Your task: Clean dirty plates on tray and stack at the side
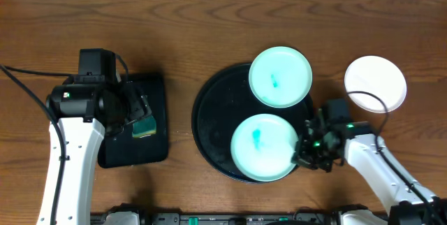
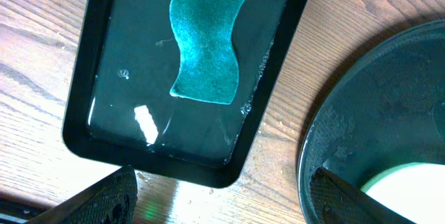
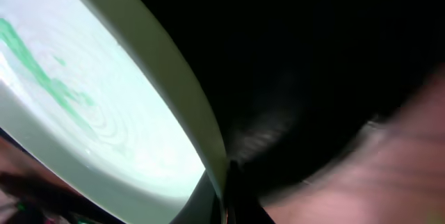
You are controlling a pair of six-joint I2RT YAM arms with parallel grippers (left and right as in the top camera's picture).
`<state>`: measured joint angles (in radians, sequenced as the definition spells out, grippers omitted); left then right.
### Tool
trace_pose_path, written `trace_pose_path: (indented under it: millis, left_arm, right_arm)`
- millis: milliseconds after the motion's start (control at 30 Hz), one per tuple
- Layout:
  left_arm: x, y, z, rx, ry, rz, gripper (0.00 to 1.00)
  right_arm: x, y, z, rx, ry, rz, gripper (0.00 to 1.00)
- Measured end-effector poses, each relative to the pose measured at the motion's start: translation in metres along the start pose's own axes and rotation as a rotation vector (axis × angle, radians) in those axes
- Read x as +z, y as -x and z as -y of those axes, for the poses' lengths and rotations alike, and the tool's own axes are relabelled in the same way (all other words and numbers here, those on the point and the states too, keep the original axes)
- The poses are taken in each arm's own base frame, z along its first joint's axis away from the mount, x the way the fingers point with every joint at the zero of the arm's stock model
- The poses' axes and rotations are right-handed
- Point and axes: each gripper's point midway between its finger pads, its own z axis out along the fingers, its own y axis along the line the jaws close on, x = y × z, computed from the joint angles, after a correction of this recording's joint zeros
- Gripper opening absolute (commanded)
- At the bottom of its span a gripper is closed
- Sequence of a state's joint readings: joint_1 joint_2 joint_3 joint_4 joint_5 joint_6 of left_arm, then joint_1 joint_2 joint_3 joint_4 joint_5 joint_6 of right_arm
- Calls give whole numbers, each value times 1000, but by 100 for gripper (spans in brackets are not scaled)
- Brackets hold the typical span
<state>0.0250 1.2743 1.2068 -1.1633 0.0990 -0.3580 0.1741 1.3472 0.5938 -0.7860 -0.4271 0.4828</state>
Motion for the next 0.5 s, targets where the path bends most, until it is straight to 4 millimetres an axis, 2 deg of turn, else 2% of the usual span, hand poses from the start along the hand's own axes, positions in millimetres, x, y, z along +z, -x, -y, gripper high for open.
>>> trace_pose_path:
  millis: [167, 233, 333, 400, 500]
  left_arm:
    - [0, 0, 0, 0, 0, 0, 79]
    - [0, 0, 0, 0, 0, 0, 75]
    - [0, 0, 0, 0, 0, 2, 70]
    - [0, 0, 0, 2, 0, 1, 66]
    - [4, 4, -4, 4, 29, 7, 63]
  right_arm:
    - [8, 3, -26, -114, 34, 37, 1]
    - [9, 15, -36, -125, 66, 84, 1]
    - [16, 28, -42, -120, 90, 111, 1]
    - [30, 29, -38, -90, 83, 71, 1]
    - [36, 31, -47, -82, 121, 24, 1]
